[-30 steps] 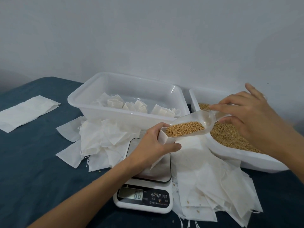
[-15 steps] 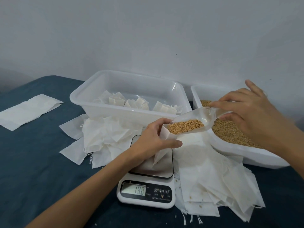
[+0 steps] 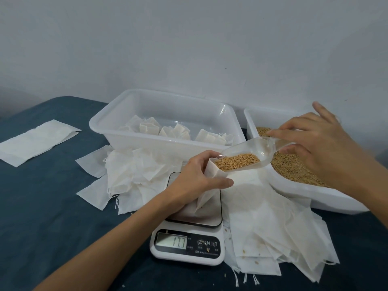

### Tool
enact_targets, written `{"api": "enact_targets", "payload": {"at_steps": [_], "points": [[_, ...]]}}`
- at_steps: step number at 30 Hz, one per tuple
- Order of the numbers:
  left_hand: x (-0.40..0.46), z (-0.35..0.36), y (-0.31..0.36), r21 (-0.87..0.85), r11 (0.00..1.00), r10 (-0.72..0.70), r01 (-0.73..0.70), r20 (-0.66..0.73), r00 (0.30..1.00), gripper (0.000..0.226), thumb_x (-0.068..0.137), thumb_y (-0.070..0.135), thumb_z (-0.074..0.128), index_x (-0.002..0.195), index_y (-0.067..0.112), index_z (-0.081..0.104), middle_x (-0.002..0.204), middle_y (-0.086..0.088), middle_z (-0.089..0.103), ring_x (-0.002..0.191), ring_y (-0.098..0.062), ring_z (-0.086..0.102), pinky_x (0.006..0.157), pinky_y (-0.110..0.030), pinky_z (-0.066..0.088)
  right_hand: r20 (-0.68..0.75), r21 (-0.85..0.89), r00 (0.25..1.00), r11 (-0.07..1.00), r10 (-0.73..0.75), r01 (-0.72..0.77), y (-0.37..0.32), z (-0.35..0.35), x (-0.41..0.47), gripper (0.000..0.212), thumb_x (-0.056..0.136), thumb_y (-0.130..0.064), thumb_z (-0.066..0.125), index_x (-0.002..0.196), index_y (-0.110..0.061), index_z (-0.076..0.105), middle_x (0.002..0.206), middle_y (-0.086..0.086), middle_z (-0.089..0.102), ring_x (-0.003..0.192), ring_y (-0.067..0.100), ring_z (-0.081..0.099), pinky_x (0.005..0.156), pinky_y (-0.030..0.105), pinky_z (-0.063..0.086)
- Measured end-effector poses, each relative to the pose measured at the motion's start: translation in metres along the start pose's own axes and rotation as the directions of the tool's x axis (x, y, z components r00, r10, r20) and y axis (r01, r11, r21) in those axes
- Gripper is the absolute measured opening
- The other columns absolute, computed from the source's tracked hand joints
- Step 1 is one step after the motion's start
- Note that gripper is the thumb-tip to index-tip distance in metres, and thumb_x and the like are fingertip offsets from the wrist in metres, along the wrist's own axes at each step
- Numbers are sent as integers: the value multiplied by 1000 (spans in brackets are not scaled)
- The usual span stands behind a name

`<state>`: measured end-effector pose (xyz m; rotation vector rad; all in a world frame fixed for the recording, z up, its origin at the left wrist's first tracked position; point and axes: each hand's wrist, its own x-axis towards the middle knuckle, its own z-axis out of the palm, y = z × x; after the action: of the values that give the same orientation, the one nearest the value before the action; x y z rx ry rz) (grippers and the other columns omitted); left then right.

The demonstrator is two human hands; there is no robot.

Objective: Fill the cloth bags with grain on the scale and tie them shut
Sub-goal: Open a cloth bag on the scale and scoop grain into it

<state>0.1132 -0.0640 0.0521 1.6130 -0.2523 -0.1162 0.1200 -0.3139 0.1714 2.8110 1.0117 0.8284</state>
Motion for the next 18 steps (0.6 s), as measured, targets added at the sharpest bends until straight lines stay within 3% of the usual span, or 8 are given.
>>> {"api": "enact_targets", "payload": {"at_steps": [10,14,18], "points": [[-2,2,4,6,1000,-18,18,-12,1000,52,80,2,87,125,15,63,120,-9,74,109,-32,70,104,-53,53,-6,0,1000,1000,-9,9,0,1,1,38,74,6,81,110,-4,76,93,14,71,91,44,66,112,68,22],[-2,2,4,4,1000,-16,16,-9,1000,51,81,3,87,124,15,63,121,-10,74,109,-32,70,105,-55,51,-12,-5,1000,1000,-17,16,1,2,1,38,74,8,81,109,-4,76,93,15,71,90,44,66,111,70,23],[-2,2,3,-8,1000,-11,11,-1,1000,51,80,2,87,123,16,63,121,-10,74,102,-22,69,105,-55,52,-16,-8,1000,1000,-18,18,1,3,1,38,73,8,81,109,-4,76,93,15,71,91,43,66,111,70,23]]}}
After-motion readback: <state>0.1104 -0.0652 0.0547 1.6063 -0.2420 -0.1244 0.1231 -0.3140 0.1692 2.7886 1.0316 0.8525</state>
